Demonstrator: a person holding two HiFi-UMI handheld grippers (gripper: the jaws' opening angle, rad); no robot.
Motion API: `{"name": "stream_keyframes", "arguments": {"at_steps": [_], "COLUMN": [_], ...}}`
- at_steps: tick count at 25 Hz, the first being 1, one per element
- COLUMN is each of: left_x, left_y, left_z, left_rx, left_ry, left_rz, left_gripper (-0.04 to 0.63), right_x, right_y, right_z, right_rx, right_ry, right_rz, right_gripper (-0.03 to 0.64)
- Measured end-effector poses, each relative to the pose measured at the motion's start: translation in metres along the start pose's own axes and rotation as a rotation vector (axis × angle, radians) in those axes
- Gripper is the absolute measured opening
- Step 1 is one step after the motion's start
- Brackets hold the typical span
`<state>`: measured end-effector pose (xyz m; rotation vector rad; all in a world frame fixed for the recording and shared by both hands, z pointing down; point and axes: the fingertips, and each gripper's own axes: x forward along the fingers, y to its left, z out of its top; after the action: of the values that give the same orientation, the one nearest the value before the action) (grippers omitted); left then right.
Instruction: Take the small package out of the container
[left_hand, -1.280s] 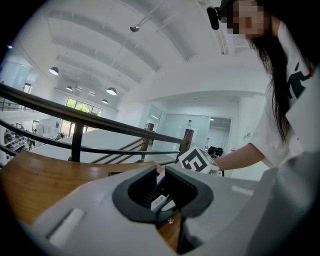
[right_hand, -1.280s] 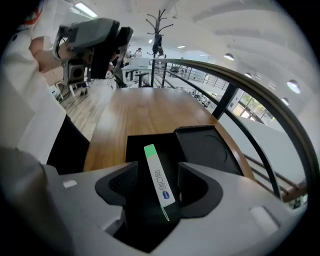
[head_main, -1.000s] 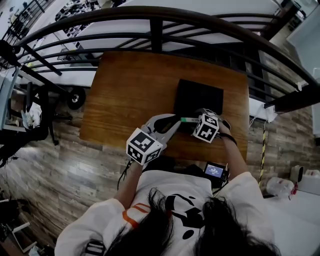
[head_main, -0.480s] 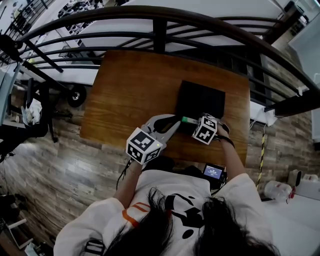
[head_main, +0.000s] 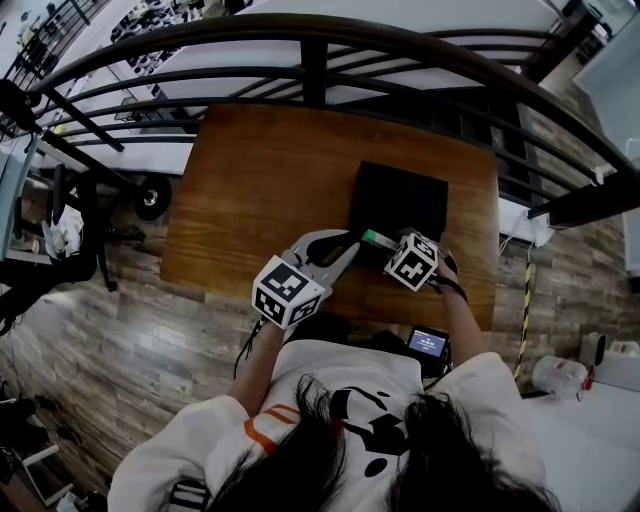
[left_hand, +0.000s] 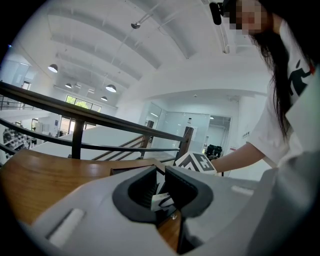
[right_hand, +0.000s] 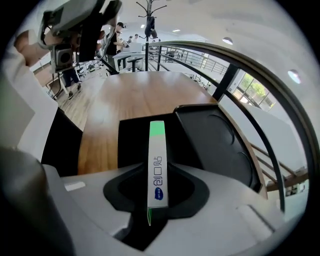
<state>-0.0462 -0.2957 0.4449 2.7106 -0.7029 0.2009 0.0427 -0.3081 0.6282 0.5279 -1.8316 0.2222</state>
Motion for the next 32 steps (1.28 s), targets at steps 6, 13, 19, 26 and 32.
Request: {"name": "stream_keyframes", "arguments": {"at_steps": [6, 13, 19, 26, 32], "left_x": [0.003, 0.005, 0.009, 0.013, 0.014], "left_y": [-0.001, -0.002, -0.005, -0.015, -0.02], "left_z": [-0.001, -0.005, -0.009, -0.006, -0.007], "left_rx": [-0.002, -0.005, -0.013, -0.016, -0.011], "left_ry": [0.008, 0.018, 0.026, 0.021, 0.025], "left_rz": [-0.012, -0.025, -0.046, -0.067, -0.063], "left_gripper": [0.044, 0.044, 0.044, 0.045, 0.044], "right_x": [-0.033, -0.076, -0.101, -0.121, -0.124], "right_y": [-0.011, -0.008, -0.004, 0.008, 0.019], "right_z": [0.012, 0.032, 0.037, 0.029, 0.025], "right_rx": [0.144, 0.277, 0.328, 0.403, 0.442], "right_ry": [-0.121, -0.265, -0.315, -0.344, -0.367], "right_rz": [-0.083, -0.136, -0.179, -0.202, -0.181], "right_gripper": [0.118, 0.118, 0.118, 0.118, 0.118]}}
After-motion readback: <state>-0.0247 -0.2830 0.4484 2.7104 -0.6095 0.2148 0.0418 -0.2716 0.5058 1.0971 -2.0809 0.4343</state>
